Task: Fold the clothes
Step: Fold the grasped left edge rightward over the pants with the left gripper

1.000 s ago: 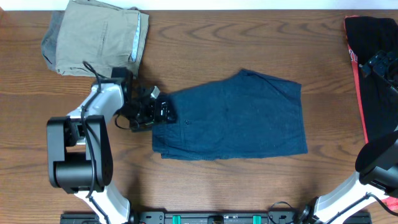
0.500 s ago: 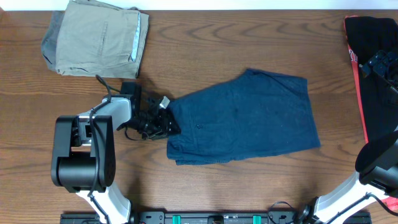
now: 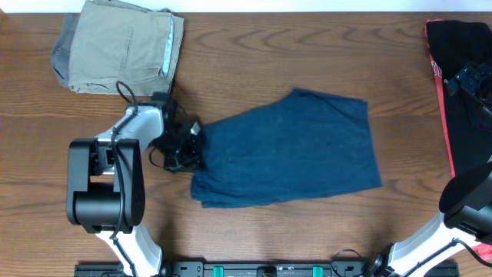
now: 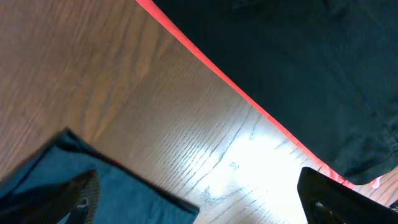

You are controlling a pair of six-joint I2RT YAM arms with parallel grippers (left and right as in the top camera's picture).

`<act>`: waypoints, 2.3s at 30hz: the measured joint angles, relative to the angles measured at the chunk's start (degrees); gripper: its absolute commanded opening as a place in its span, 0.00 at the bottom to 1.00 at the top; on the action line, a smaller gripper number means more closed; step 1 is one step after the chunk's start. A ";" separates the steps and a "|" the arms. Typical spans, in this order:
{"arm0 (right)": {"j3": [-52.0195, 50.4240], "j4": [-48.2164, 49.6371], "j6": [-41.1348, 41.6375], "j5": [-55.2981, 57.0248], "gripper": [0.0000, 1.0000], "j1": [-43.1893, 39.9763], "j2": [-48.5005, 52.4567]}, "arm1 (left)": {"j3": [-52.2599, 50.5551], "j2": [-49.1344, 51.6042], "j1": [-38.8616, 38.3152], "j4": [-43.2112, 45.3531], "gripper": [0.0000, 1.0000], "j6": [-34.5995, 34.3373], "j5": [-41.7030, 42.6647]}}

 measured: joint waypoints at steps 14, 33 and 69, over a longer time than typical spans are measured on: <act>0.00 0.00 0.00 -0.02 0.99 0.00 0.00 | 29.51 -2.32 2.38 -30.01 0.06 -2.97 -18.67; 0.00 0.00 0.00 0.00 0.99 0.00 0.00 | 44.89 -11.10 -18.25 -36.81 0.06 -6.64 -20.20; 0.00 0.02 0.00 0.00 0.99 0.00 0.00 | 18.82 -10.78 -39.21 0.31 0.12 -19.80 -19.21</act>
